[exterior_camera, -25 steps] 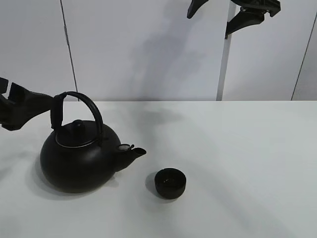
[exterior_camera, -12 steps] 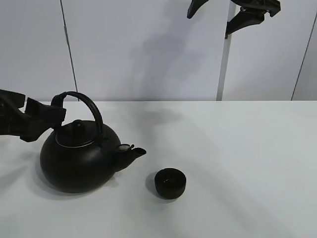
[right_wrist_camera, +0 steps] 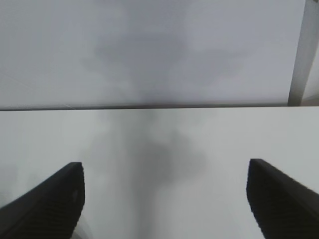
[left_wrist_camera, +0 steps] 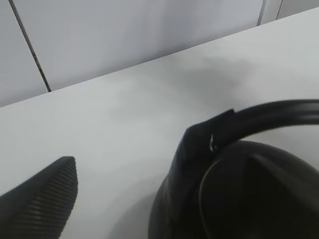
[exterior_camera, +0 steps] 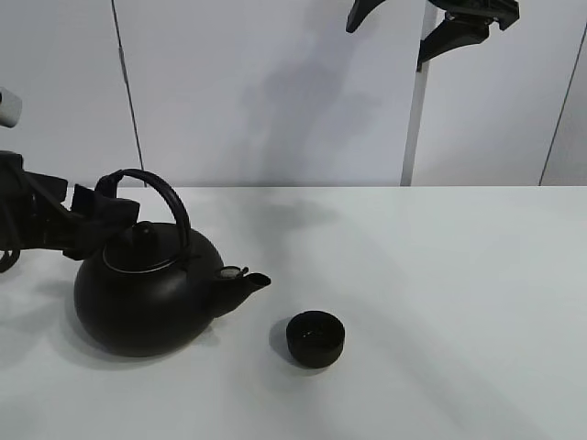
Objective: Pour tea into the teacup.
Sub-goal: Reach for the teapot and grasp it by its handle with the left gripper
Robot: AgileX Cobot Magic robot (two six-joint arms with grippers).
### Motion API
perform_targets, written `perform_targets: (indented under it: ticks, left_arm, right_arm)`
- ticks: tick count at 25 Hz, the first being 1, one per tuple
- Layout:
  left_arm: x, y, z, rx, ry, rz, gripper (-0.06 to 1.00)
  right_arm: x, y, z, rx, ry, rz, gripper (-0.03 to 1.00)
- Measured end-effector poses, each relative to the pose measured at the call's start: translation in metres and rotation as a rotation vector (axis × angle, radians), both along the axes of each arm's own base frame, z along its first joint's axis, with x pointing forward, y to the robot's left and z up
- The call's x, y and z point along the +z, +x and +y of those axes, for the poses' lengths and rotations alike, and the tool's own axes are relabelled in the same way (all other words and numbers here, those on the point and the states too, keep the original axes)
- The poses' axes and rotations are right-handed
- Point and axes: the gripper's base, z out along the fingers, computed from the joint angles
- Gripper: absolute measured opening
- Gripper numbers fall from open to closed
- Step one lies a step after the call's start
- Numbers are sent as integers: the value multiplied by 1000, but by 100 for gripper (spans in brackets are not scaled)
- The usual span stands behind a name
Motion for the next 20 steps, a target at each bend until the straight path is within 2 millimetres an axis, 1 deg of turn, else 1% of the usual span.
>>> perform_targets:
  ticks: [8, 12, 14, 16, 20]
  left_arm:
    - [8, 12, -3, -2, -18, -53, 64]
    - [-4, 13, -4, -3, -10, -14, 64]
    - [-6, 13, -4, -6, -12, -15, 64]
    - [-4, 14, -4, -8, -22, -32, 62]
    - [-1, 17, -5, -9, -27, -49, 52]
  right_arm:
    - [0, 0, 0, 0, 0, -1, 61]
    - [0, 0, 0, 0, 0, -1, 61]
    - [0, 0, 0, 0, 0, -1, 61]
    - [0, 0, 0, -1, 1, -3, 61]
    - [1, 1, 0, -2, 2, -8, 61]
